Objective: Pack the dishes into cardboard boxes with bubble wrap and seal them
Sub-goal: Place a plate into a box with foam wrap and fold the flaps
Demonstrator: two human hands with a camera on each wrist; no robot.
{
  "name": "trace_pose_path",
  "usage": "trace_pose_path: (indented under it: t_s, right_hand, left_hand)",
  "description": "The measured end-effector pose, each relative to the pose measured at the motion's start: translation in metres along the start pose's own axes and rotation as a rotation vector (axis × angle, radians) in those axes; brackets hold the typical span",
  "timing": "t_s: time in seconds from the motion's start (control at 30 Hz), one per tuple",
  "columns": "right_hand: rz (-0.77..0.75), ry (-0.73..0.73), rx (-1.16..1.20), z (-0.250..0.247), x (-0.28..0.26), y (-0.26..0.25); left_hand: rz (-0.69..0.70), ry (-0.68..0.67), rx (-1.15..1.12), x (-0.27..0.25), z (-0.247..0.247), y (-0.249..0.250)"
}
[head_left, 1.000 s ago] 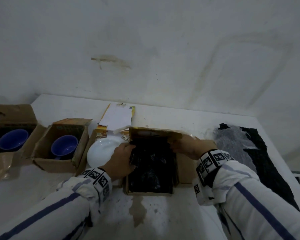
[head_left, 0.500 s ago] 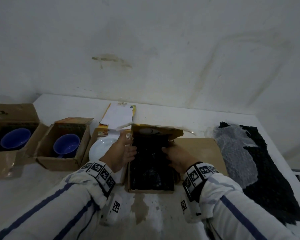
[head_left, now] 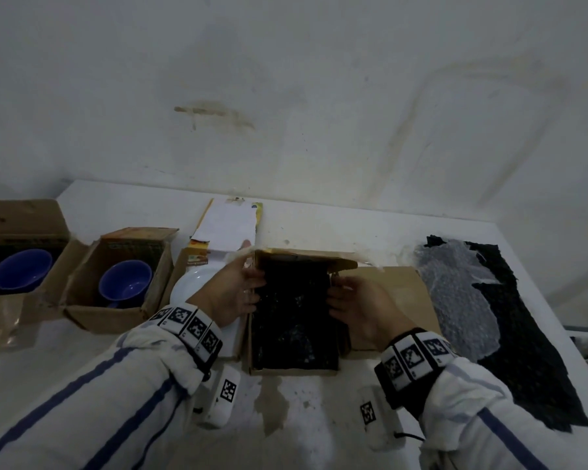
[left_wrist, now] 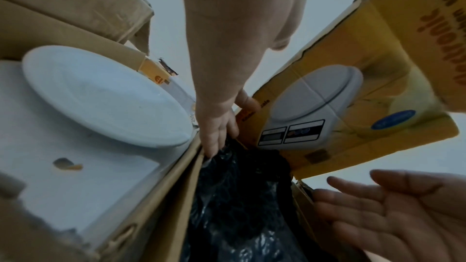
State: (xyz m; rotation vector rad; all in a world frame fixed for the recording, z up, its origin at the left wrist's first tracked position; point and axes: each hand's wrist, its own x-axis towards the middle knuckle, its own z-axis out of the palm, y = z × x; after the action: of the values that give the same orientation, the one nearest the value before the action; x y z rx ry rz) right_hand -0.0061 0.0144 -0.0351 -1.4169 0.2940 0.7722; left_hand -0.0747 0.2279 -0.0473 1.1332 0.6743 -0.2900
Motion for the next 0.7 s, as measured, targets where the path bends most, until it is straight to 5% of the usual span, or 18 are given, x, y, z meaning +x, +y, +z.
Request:
trace_pose_path:
  t_s: [0.2, 0.37, 0.57, 0.7]
  right_hand:
    - [-0.083, 0.012, 0.039, -0.014, -0.009, -0.019]
    - [-0.069, 0.008, -0.464, -0.005, -0.024, -0.009]
    - [-0.210, 0.044, -1.293, 0.013, -0.033, 0.012]
    - [-0.228, 0.015, -1.515, 0.021, -0.038, 0.030]
  left_hand:
    - [0.082, -0.014, -0.017, -0.010, 0.004, -0.004]
    - [-0.001, 0.123, 0.150, -0.018, 0.009, -0.012]
    - [0.091, 0.185, 0.458, -0.022, 0.003, -0.028]
    - [0.134, 0.219, 0.612, -0.026, 0.002, -0.036]
